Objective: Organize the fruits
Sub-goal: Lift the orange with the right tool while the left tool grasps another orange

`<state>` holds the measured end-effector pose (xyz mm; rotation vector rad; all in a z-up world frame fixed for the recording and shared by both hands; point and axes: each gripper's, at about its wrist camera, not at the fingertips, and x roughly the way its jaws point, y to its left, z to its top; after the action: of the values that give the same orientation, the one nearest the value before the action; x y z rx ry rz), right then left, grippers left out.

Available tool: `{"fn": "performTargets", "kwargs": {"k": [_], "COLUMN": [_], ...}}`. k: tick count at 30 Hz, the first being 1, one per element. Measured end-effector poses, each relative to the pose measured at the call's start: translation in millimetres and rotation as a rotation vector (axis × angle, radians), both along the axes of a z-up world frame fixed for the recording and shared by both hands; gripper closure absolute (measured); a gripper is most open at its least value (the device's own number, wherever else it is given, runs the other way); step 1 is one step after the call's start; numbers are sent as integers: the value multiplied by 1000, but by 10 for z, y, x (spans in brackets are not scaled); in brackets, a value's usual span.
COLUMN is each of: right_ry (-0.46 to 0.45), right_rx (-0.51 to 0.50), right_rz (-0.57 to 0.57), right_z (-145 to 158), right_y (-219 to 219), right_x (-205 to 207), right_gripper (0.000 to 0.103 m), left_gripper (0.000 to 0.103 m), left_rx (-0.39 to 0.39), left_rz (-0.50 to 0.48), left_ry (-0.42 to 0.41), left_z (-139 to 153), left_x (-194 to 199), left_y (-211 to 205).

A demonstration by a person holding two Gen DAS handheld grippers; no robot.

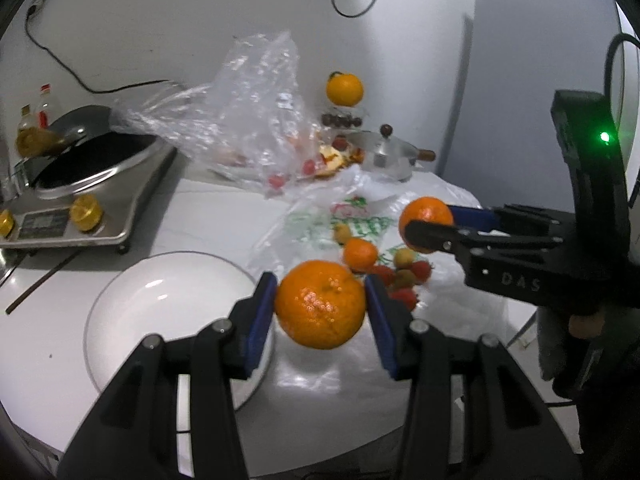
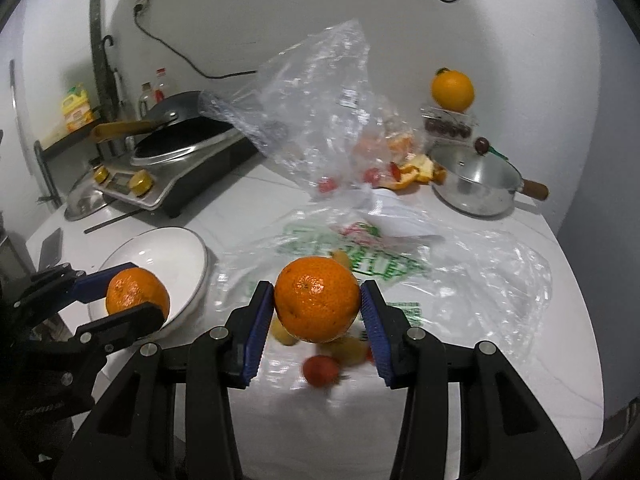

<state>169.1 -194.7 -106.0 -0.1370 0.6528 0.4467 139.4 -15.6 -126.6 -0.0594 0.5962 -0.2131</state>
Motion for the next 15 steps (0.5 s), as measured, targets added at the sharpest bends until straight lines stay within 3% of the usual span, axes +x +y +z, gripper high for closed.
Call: {"fn": "performTargets", "kwargs": {"k": [15], "right_ry": [12], "right_rx": [-35], "right_rz": [110], "right_z": [-28], "right_y": [725], "right_x": [-164], "right_gripper": [56], "left_gripper": [57], "left_rx": [-13], "left_rz": [114], "left_ry": [-8], "left_z": [-107], "left_x": [-138], "left_y": [706]}}
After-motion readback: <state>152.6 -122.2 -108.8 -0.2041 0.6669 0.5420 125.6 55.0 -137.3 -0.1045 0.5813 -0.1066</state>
